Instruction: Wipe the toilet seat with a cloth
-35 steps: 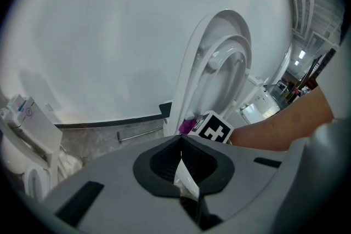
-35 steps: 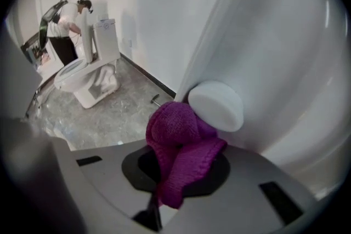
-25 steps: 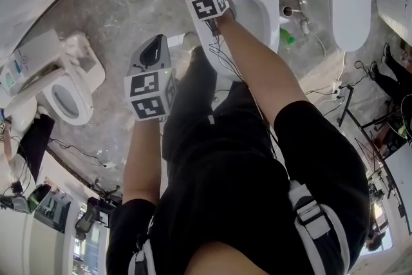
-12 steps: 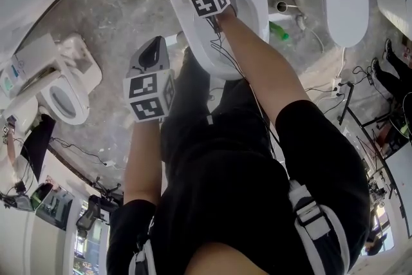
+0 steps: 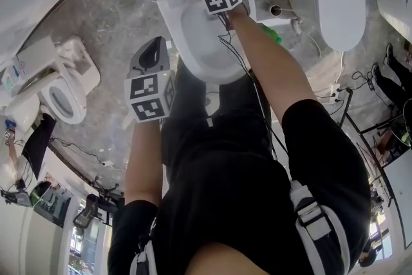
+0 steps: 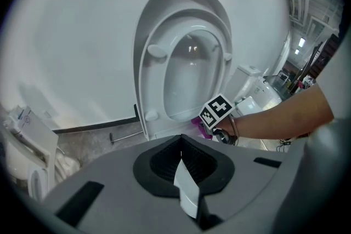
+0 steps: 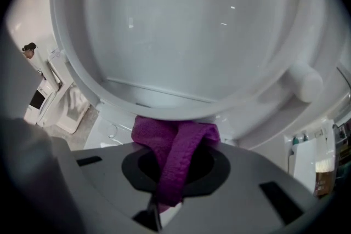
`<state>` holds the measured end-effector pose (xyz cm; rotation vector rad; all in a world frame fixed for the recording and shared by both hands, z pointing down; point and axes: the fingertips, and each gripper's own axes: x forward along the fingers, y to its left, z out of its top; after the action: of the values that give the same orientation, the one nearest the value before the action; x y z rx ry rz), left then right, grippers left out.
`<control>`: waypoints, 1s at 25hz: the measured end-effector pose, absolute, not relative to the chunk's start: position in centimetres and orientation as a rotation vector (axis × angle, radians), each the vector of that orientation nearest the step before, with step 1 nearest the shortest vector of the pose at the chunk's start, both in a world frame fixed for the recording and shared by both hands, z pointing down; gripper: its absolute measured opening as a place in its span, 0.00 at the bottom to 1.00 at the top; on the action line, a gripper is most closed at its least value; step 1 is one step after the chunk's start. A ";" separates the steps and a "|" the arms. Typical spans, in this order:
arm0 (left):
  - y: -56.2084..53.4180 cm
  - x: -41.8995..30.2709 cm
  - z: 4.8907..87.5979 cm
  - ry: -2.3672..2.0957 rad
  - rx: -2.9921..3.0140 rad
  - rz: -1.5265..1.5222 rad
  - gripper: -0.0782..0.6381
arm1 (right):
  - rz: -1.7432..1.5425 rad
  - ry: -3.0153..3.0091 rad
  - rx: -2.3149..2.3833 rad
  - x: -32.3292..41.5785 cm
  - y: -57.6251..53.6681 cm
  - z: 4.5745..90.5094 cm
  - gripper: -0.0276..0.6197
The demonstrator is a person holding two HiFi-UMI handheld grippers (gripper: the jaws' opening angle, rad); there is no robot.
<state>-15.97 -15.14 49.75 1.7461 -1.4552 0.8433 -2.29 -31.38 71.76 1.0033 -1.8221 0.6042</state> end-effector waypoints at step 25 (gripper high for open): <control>-16.3 -6.2 46.5 -1.518 1.775 0.834 0.12 | 0.498 -1.877 1.168 7.1 -34.8 64.5 0.12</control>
<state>-6.22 -16.32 46.46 1.7751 -1.5180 0.8339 7.15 -34.78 64.46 1.1684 -1.8774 0.4976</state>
